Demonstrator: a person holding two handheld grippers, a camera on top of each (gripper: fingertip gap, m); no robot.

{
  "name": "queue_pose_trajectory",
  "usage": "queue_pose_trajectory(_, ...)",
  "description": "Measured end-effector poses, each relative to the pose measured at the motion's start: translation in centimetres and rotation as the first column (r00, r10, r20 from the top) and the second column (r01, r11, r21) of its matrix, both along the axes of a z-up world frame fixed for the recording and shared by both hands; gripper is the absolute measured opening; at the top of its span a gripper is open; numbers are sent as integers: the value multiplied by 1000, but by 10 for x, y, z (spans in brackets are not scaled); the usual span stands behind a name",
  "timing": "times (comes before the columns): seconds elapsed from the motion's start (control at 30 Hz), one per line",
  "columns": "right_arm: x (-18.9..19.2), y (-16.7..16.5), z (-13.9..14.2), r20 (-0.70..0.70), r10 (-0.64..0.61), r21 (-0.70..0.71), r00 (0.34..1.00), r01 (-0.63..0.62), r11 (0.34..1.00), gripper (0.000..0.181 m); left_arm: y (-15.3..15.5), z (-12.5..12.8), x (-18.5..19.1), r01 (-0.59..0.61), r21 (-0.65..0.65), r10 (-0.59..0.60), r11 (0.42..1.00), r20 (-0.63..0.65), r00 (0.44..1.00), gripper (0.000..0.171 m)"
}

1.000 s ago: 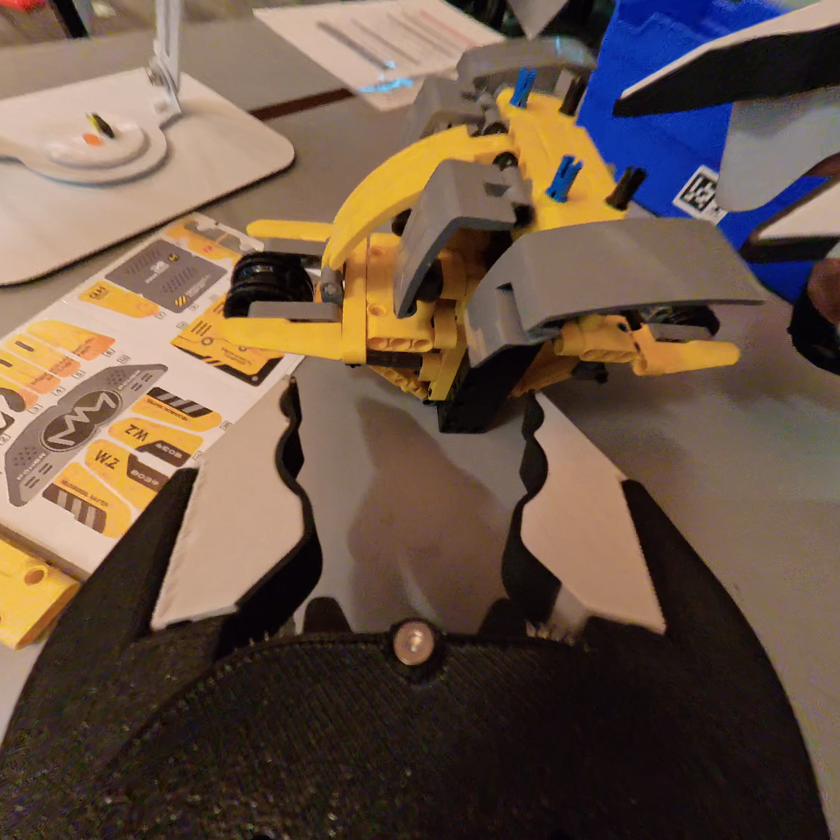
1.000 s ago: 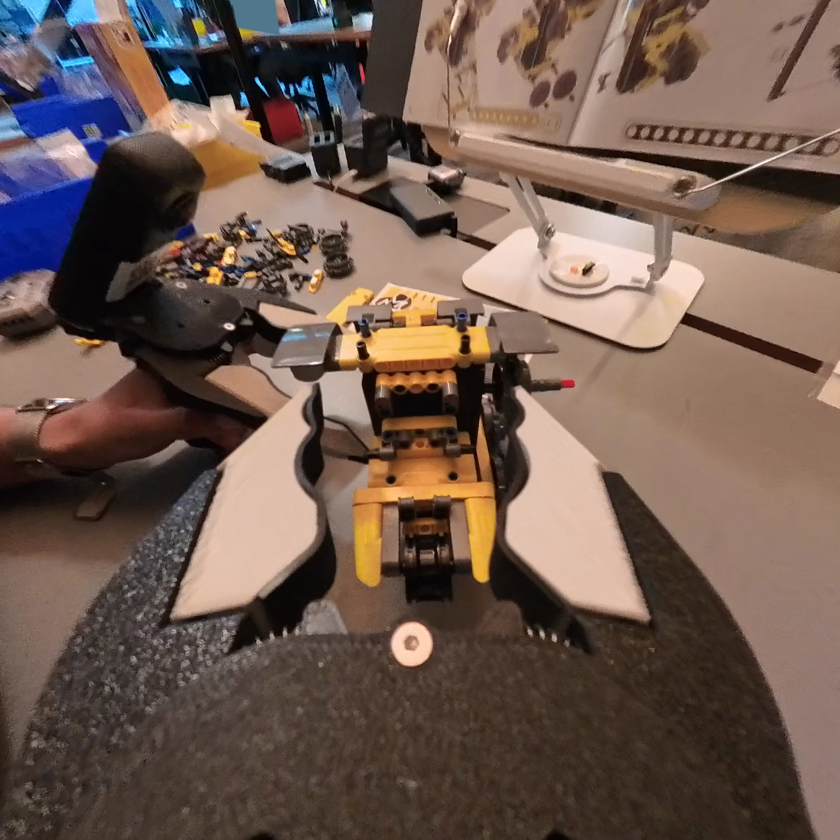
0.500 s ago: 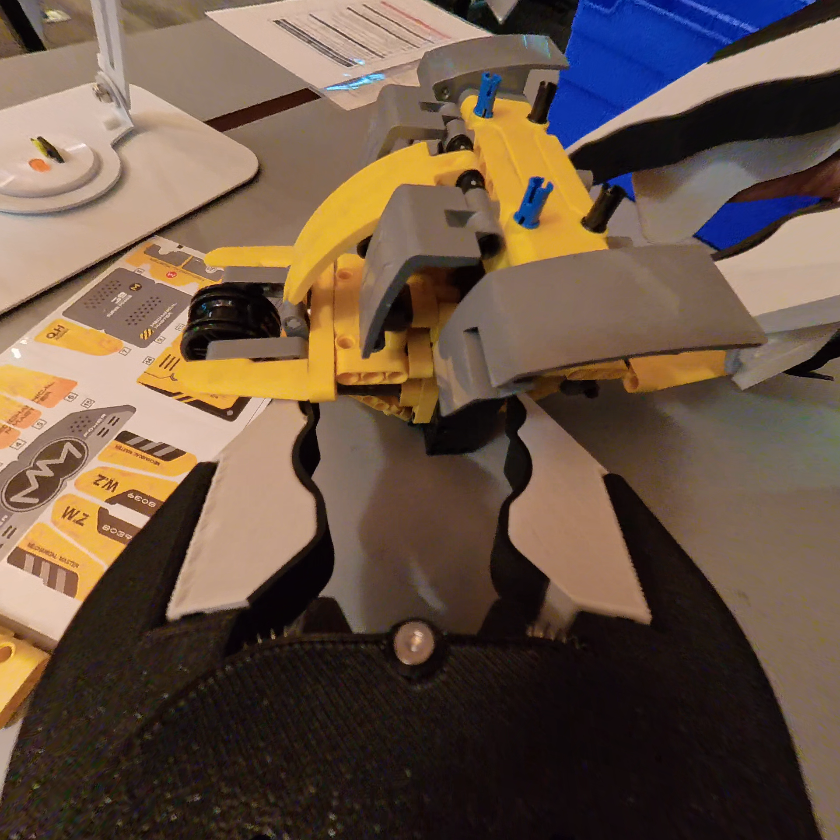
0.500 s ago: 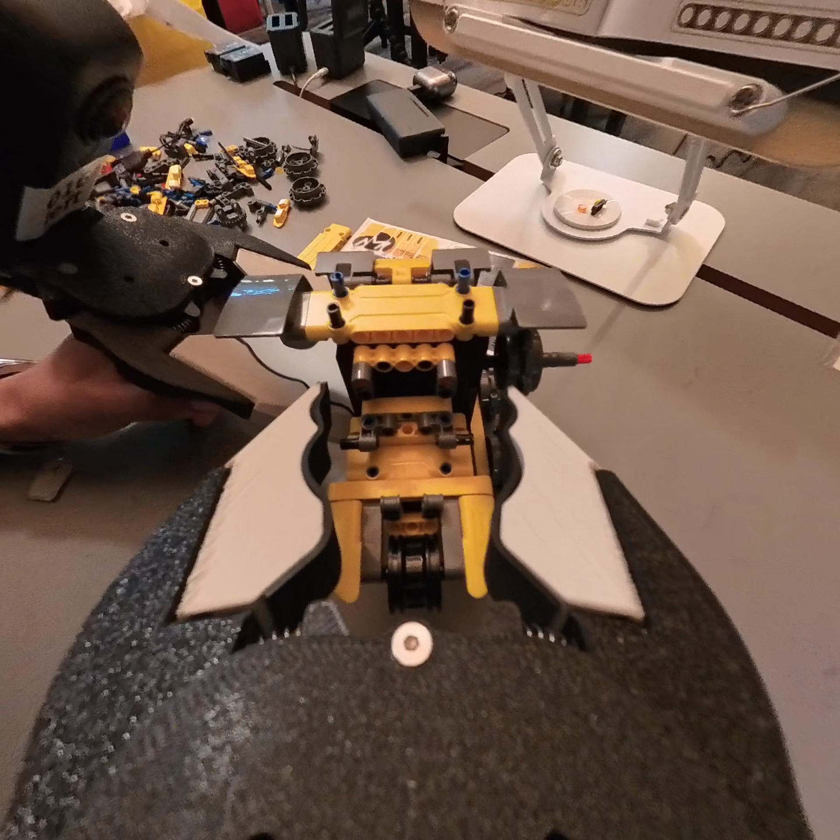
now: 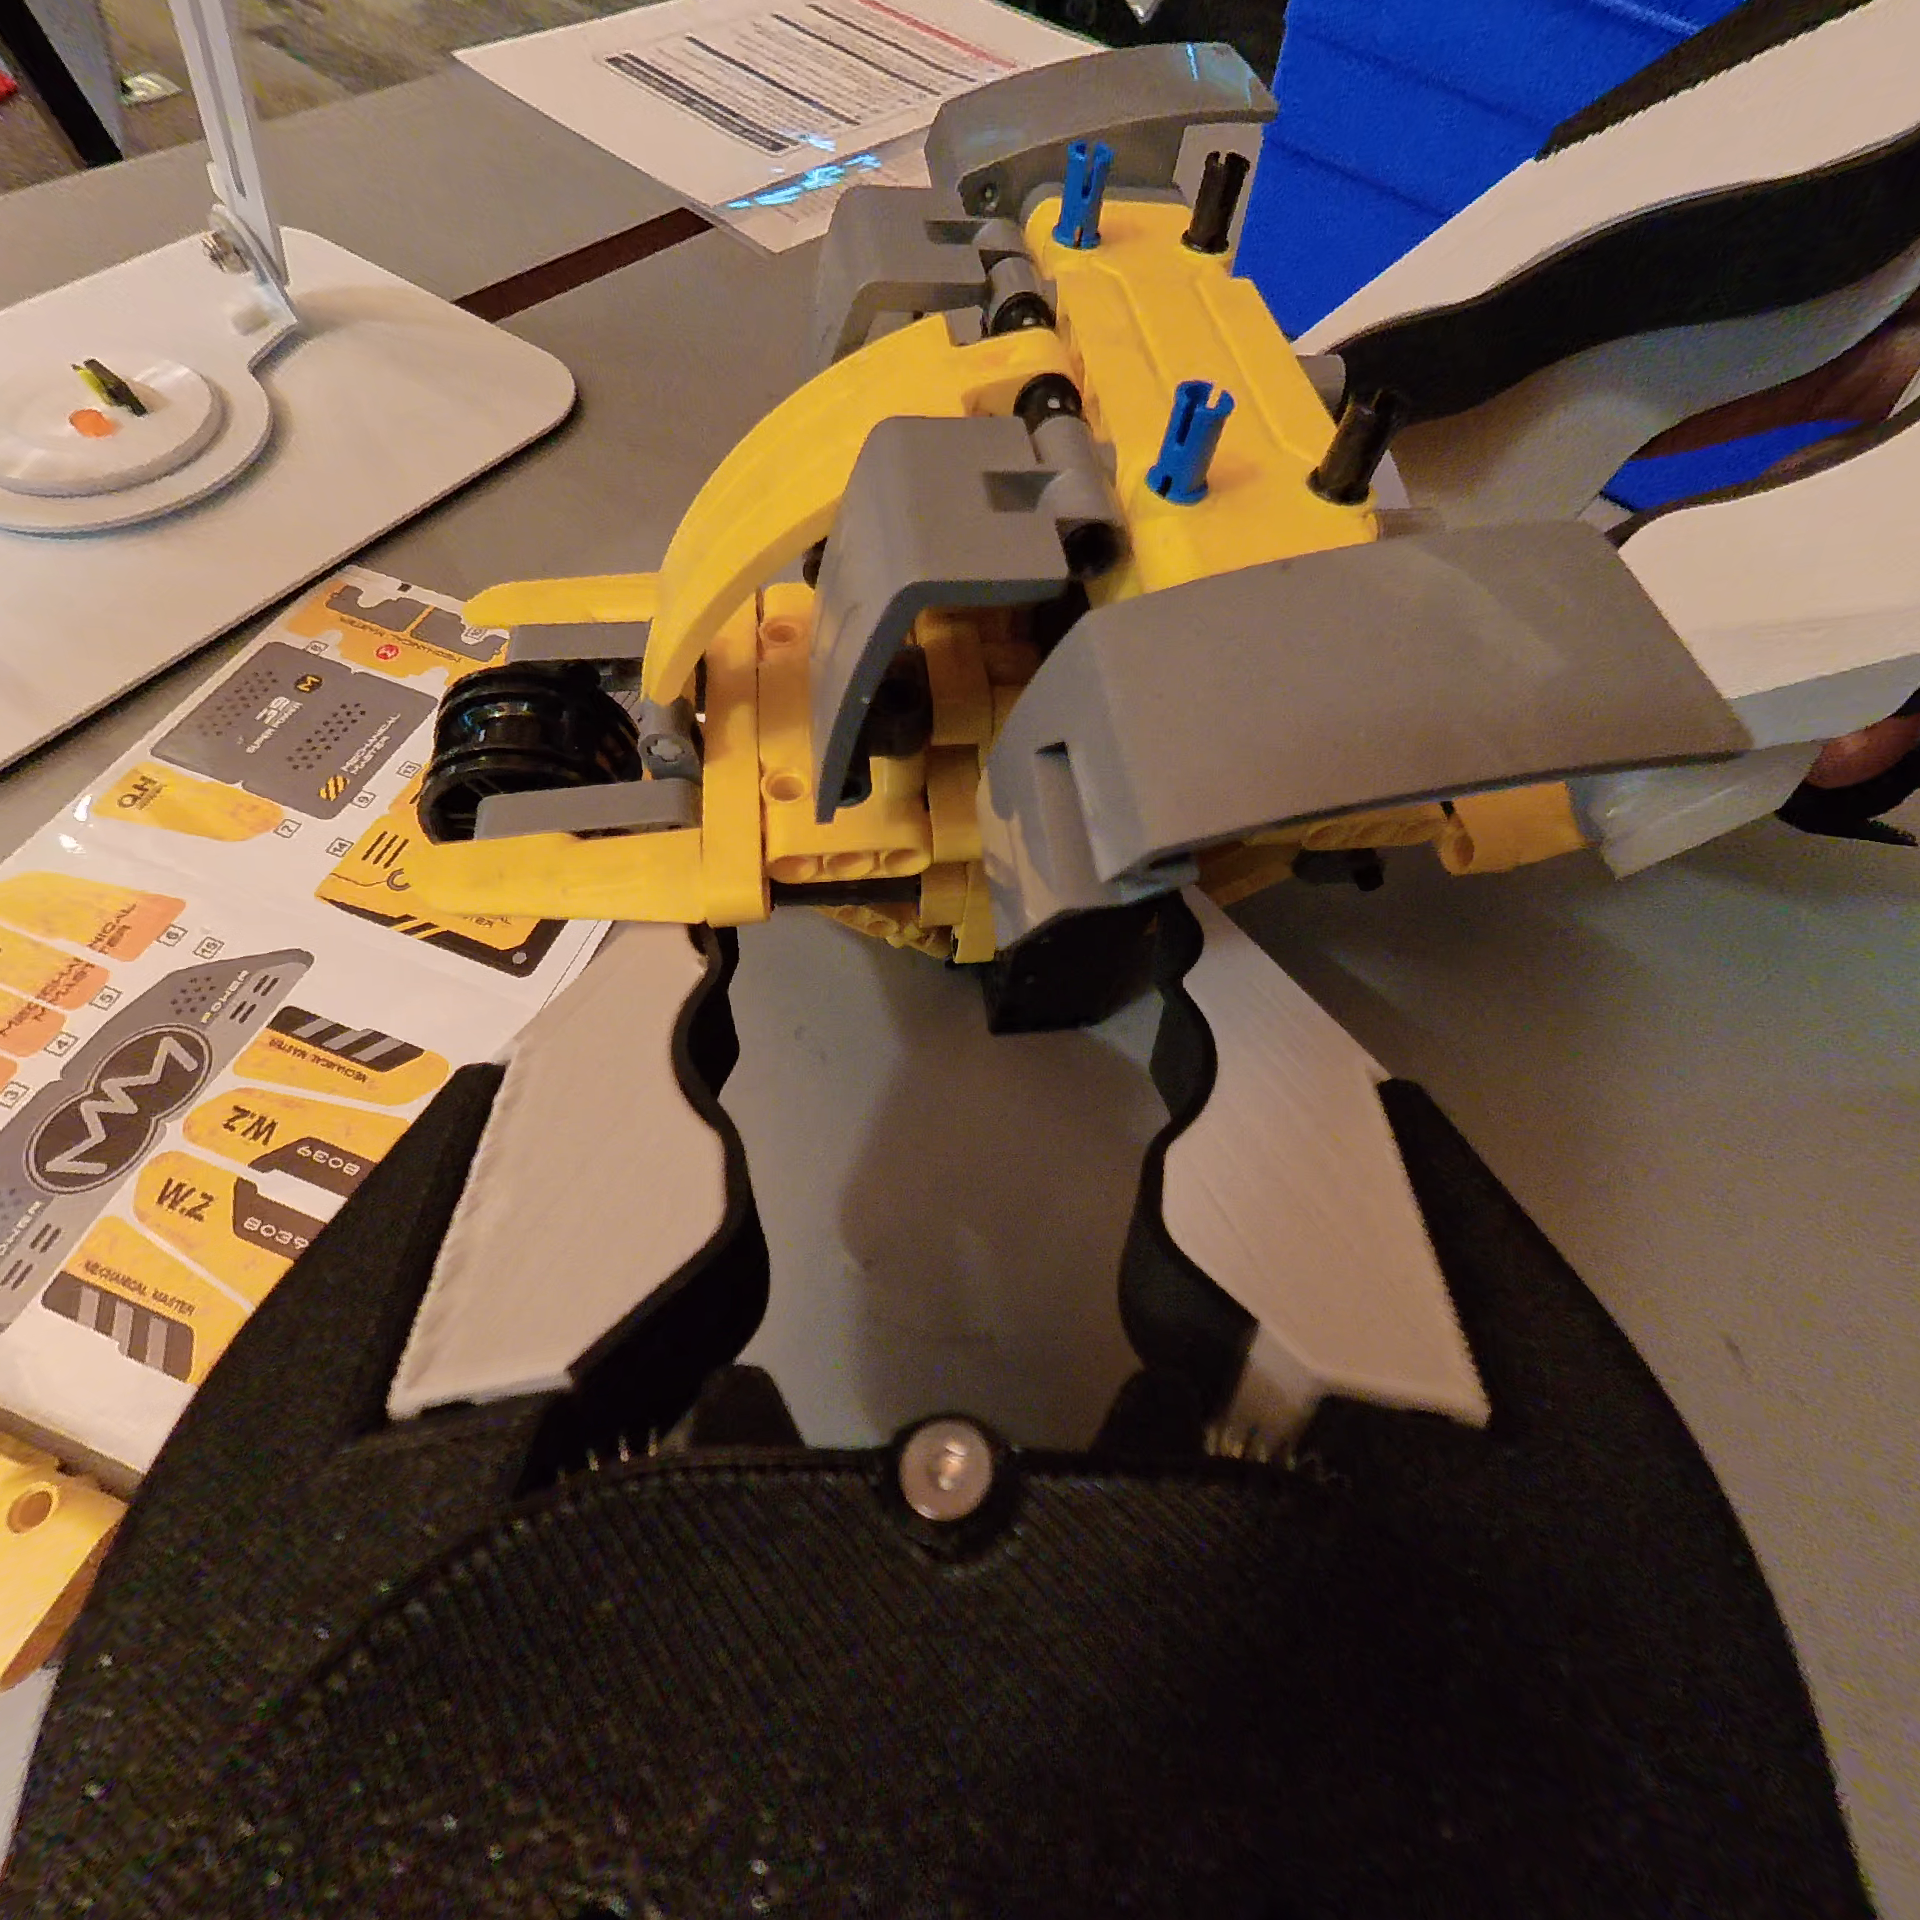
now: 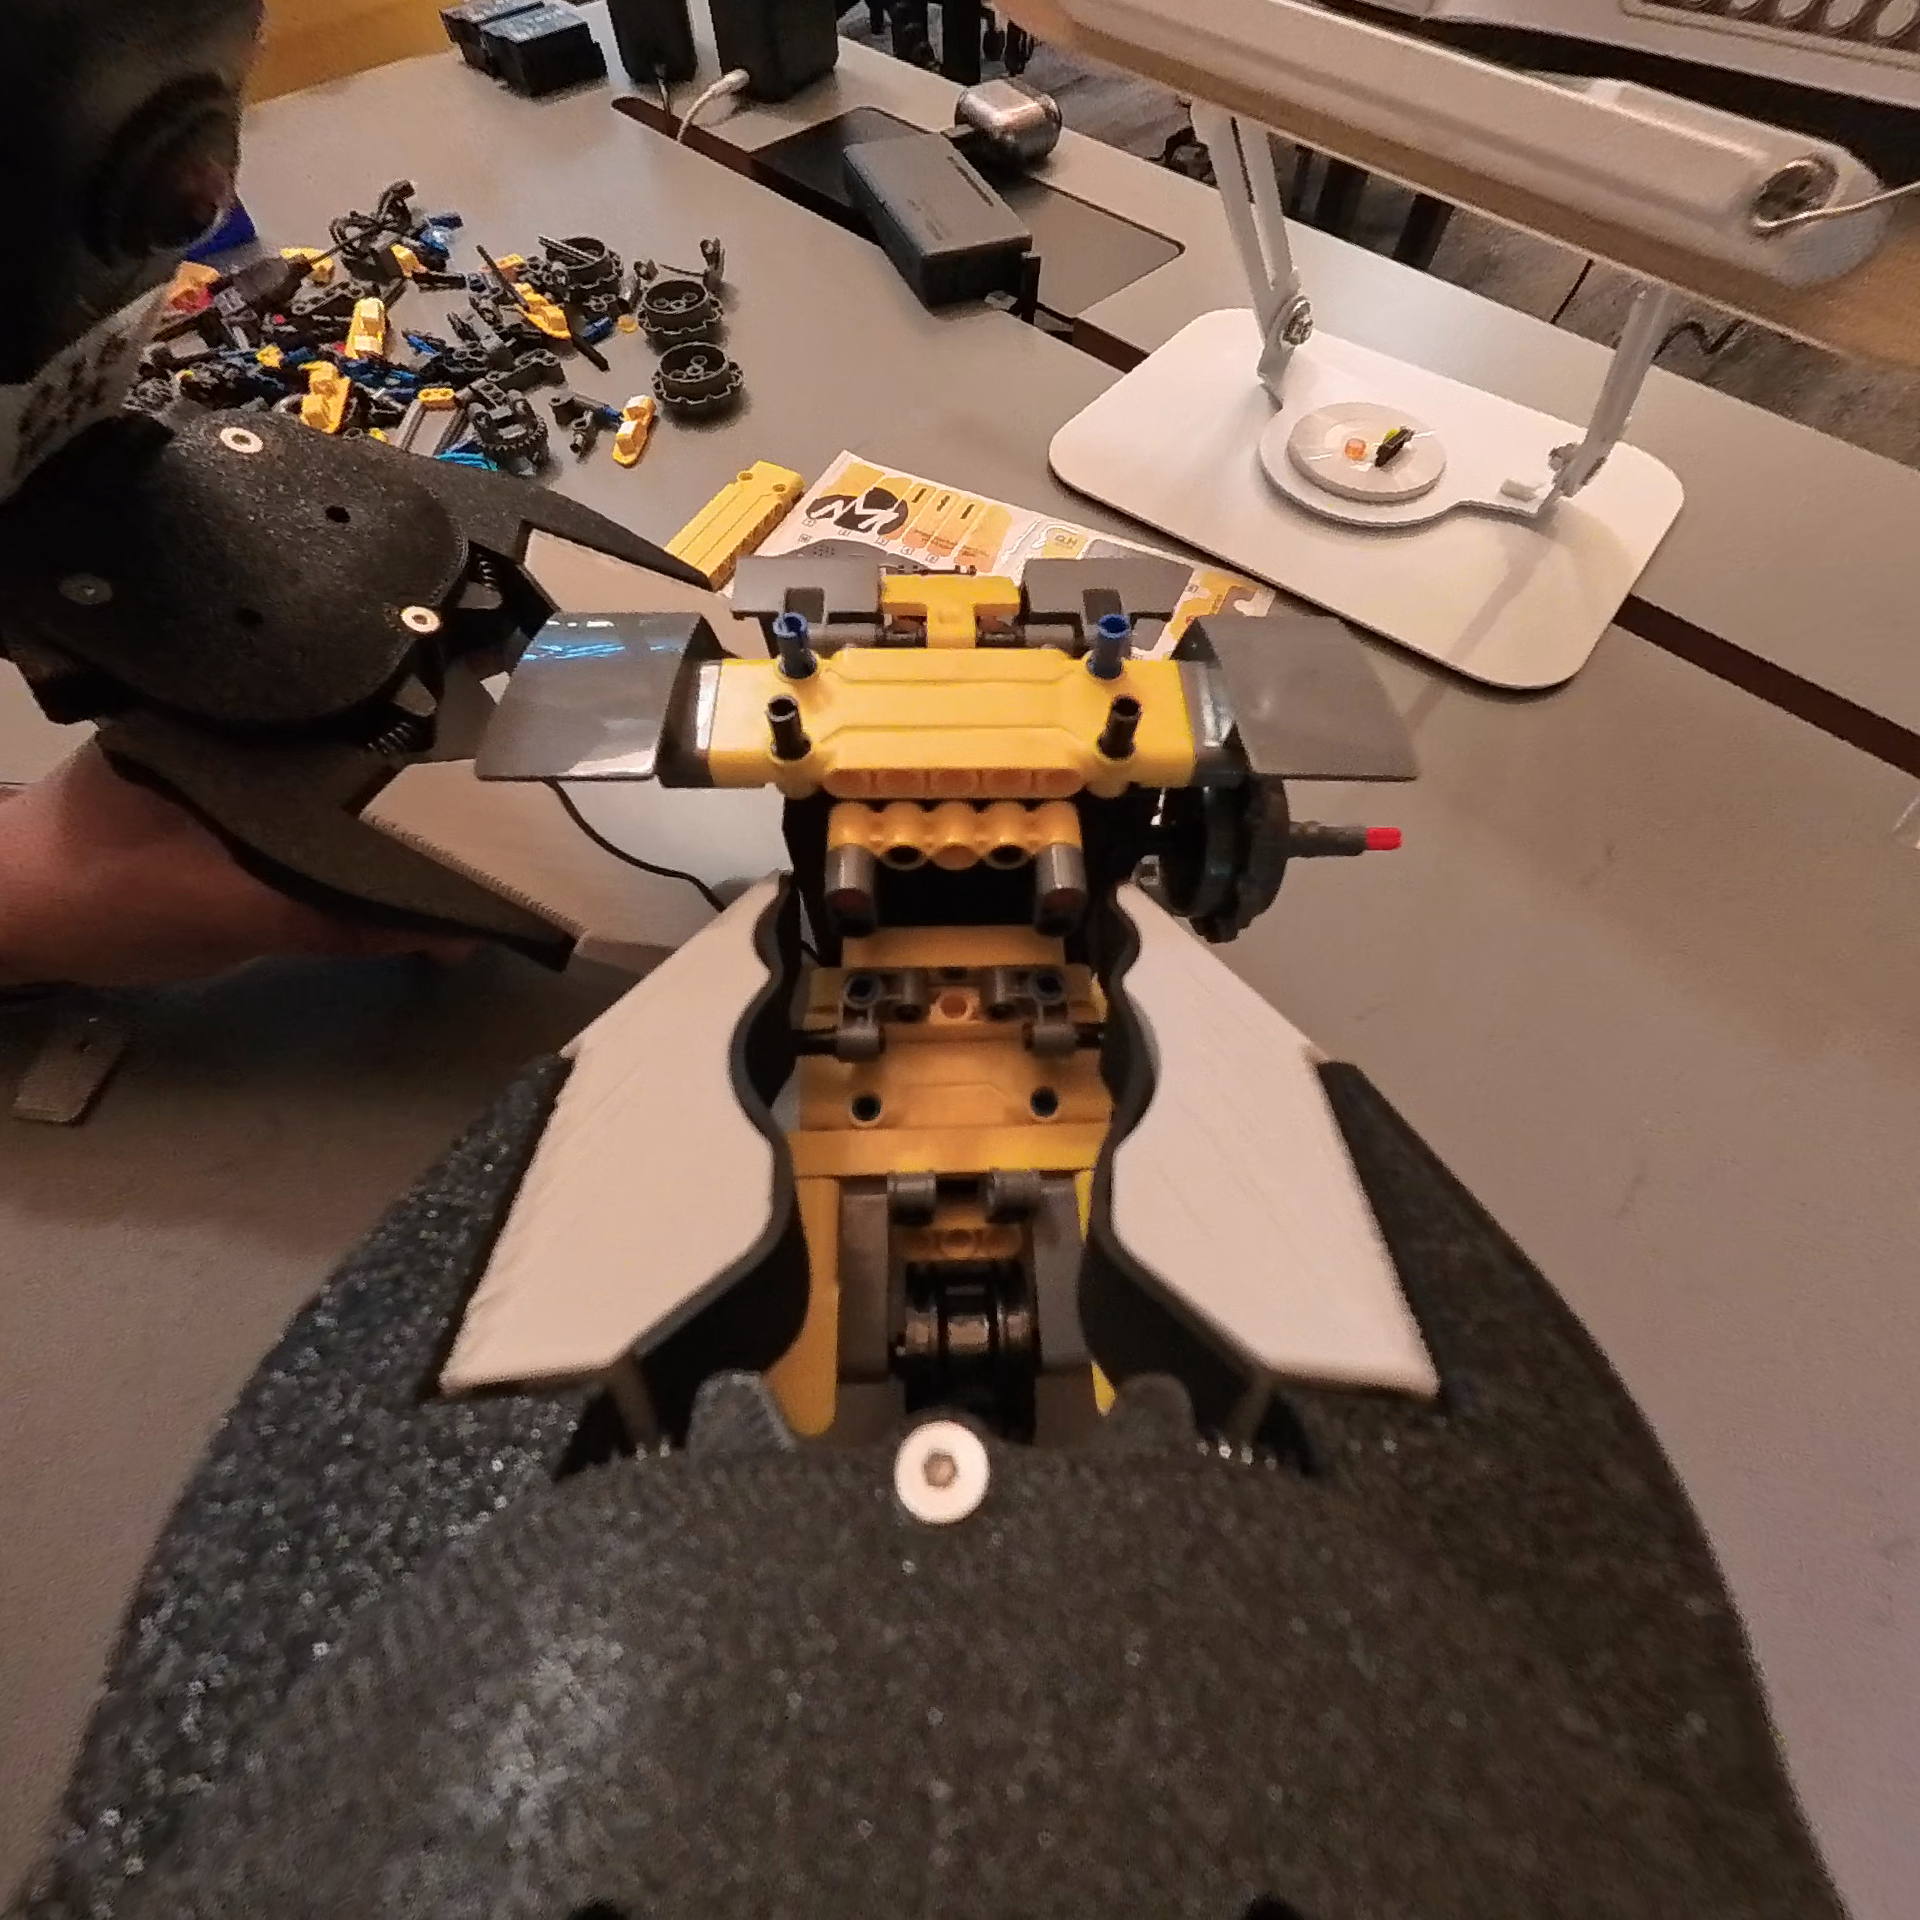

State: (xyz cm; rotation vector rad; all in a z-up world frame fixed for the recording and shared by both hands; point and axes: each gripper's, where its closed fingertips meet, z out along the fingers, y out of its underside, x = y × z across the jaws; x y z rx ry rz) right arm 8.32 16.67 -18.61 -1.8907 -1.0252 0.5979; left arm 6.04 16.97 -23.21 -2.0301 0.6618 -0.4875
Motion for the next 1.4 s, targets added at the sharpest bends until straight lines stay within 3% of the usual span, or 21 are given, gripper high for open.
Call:
queue_pose_trajectory(1.07, 0, -1, 0, -5, 9, -13, 1000, -10, 1000, 57, 1, -1, -2, 27, 29, -26, 999, -46, 999, 79)
queue_pose_trajectory(1.4, -2, 0, 0, -16, 9, -23, 1000, -9, 1000, 57, 1, -2, -2, 36, -7, -36, 999, -7, 999, 81)
